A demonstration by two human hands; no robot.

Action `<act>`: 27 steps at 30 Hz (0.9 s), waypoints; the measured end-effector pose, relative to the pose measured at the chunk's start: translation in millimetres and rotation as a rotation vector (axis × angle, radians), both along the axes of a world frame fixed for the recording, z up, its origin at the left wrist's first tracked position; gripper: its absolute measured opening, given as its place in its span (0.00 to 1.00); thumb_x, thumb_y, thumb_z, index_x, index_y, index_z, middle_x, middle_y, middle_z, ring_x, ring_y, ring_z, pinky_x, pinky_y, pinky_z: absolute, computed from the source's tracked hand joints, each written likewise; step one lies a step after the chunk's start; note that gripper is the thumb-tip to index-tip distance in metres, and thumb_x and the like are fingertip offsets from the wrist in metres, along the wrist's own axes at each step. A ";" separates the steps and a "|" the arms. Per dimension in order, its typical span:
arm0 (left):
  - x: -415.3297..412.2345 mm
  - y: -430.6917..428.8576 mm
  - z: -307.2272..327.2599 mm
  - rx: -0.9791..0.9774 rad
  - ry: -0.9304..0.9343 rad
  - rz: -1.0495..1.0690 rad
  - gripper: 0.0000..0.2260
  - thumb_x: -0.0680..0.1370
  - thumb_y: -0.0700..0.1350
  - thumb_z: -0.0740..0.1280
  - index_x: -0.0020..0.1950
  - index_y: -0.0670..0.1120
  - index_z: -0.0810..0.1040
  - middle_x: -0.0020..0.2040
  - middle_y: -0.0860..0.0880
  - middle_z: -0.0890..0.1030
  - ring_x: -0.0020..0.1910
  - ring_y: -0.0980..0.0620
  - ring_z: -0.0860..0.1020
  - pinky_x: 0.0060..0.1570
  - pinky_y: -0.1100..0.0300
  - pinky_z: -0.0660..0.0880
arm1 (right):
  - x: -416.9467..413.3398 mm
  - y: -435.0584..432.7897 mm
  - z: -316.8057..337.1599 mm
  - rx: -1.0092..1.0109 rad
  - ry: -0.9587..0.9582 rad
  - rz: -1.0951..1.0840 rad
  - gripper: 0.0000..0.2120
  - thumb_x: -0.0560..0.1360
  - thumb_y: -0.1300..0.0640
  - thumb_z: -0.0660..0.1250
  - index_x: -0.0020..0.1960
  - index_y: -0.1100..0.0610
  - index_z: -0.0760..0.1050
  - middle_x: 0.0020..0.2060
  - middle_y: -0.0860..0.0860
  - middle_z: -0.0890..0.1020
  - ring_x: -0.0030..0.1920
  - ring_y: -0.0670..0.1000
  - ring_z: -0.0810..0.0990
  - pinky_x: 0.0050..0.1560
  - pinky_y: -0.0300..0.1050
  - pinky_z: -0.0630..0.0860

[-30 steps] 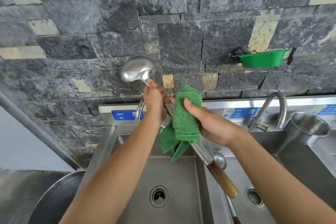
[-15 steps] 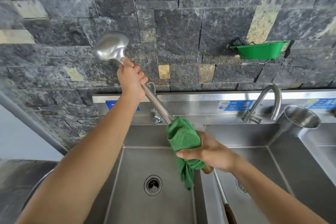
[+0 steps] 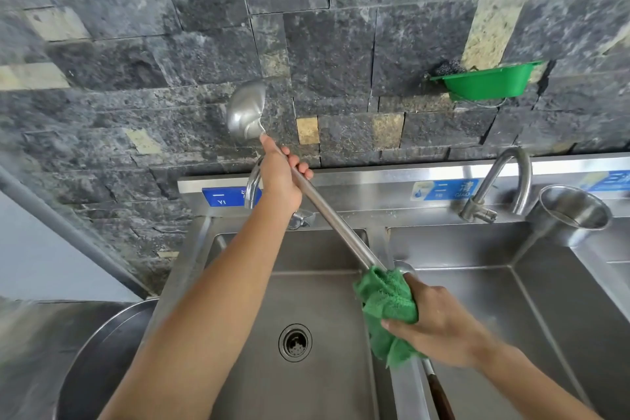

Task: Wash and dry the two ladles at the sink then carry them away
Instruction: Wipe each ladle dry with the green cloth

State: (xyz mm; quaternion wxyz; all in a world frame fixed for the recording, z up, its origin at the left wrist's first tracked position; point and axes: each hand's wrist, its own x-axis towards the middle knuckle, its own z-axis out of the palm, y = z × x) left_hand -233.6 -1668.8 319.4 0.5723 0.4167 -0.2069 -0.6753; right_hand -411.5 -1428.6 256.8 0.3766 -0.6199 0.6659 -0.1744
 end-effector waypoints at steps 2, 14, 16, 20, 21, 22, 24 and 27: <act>-12.3 9.6 -6.0 0.029 0.005 0.012 0.26 0.78 0.69 0.55 0.34 0.49 0.65 0.25 0.53 0.61 0.22 0.52 0.61 0.23 0.62 0.63 | -2.3 3.5 -5.9 -0.021 0.084 -0.009 0.13 0.76 0.54 0.74 0.48 0.47 0.69 0.37 0.44 0.82 0.35 0.31 0.80 0.32 0.27 0.71; -81.5 72.7 -34.3 0.092 -0.029 -0.266 0.28 0.78 0.70 0.53 0.33 0.48 0.65 0.20 0.51 0.65 0.18 0.51 0.65 0.22 0.64 0.66 | 4.9 -54.8 13.7 -0.131 0.034 -0.082 0.17 0.72 0.51 0.75 0.55 0.52 0.71 0.44 0.45 0.81 0.48 0.51 0.80 0.44 0.36 0.72; -80.7 74.7 -34.5 0.009 -0.413 -0.408 0.27 0.79 0.68 0.55 0.38 0.46 0.72 0.27 0.48 0.77 0.27 0.49 0.76 0.33 0.57 0.76 | 6.5 -64.7 16.6 -0.155 0.110 -0.114 0.18 0.73 0.52 0.73 0.58 0.55 0.70 0.50 0.51 0.83 0.51 0.57 0.82 0.47 0.41 0.73; -70.5 71.9 -34.6 -0.226 -0.948 -0.221 0.14 0.79 0.57 0.67 0.48 0.46 0.79 0.41 0.54 0.85 0.44 0.55 0.82 0.49 0.54 0.80 | 8.9 -64.6 2.2 -0.202 0.280 -0.206 0.18 0.74 0.55 0.69 0.60 0.58 0.68 0.53 0.58 0.84 0.54 0.65 0.83 0.52 0.54 0.79; -70.5 73.5 -35.1 -0.203 -0.936 -0.184 0.13 0.79 0.55 0.67 0.48 0.45 0.80 0.39 0.55 0.86 0.45 0.55 0.82 0.50 0.53 0.80 | 11.0 -65.9 1.0 -0.211 0.303 -0.207 0.18 0.74 0.56 0.68 0.61 0.59 0.67 0.53 0.58 0.83 0.54 0.65 0.82 0.53 0.55 0.79; -70.9 74.7 -39.7 -0.164 -0.935 -0.193 0.13 0.79 0.54 0.66 0.47 0.45 0.82 0.40 0.54 0.86 0.46 0.53 0.82 0.51 0.53 0.79 | 13.4 -69.0 1.3 -0.223 0.324 -0.213 0.19 0.74 0.57 0.68 0.61 0.59 0.67 0.53 0.58 0.83 0.54 0.64 0.82 0.53 0.55 0.78; -74.4 85.6 -48.2 -0.077 -0.984 -0.306 0.14 0.80 0.52 0.63 0.46 0.44 0.82 0.44 0.50 0.85 0.47 0.47 0.80 0.48 0.53 0.77 | 17.6 -79.3 3.8 -0.234 0.368 -0.225 0.20 0.73 0.59 0.70 0.61 0.59 0.67 0.55 0.58 0.82 0.54 0.64 0.82 0.52 0.54 0.78; -74.0 95.6 -53.9 0.040 -0.869 -0.406 0.10 0.80 0.49 0.64 0.44 0.46 0.79 0.44 0.47 0.81 0.40 0.49 0.76 0.38 0.55 0.71 | 25.5 -93.0 6.0 -0.216 0.483 -0.202 0.22 0.73 0.59 0.72 0.63 0.60 0.68 0.57 0.58 0.81 0.57 0.62 0.82 0.51 0.53 0.79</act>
